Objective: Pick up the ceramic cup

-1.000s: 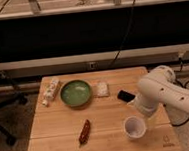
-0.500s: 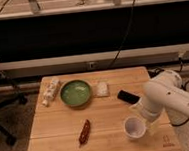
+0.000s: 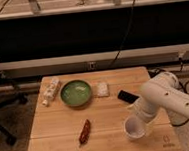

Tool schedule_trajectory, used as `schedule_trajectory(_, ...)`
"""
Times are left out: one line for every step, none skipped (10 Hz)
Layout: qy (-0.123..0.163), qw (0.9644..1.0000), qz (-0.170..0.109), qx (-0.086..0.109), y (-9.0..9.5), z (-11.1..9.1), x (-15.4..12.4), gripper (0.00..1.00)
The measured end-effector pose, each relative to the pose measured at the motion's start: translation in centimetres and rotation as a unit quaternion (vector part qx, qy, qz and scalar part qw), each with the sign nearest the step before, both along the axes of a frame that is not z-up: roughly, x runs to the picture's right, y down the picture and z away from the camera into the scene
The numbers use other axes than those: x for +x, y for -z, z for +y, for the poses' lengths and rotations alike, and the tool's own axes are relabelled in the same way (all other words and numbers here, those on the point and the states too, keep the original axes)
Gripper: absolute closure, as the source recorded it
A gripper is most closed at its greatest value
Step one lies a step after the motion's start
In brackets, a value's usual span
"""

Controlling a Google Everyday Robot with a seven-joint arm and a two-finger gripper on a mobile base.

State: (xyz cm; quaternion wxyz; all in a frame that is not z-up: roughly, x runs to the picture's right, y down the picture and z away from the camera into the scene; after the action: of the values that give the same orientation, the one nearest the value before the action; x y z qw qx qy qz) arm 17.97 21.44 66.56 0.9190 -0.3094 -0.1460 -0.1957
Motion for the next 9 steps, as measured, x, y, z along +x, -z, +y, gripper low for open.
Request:
schedule_trajectory(0.001, 1.0, -0.003, 0.001, -0.2, -0.4, -0.4, 0.2)
schedule_trajectory(0.006, 1.0, -0.008, 0.002, -0.5, -0.8, -1.0, 0.2)
schedule_trajectory(0.008, 0.9999, -0.009, 0.001, -0.6, -1.0, -1.2, 0.2)
schedule_trajectory(0.009, 0.9999, -0.011, 0.0, -0.8, -1.0, -1.4, 0.2)
schedule_trajectory(0.011, 0.9998, -0.016, -0.003, -1.1, -1.0, -2.0, 0.2)
schedule_trajectory(0.012, 0.9998, -0.018, -0.004, -1.4, -0.9, -2.3, 0.2)
schedule_trajectory(0.013, 0.9997, -0.021, -0.007, -1.7, -0.7, -2.6, 0.2)
schedule_trajectory(0.012, 0.9996, -0.025, -0.007, -2.0, -0.5, -3.0, 0.2)
schedule_trajectory(0.012, 0.9995, -0.028, -0.009, -2.5, -0.3, -3.3, 0.2)
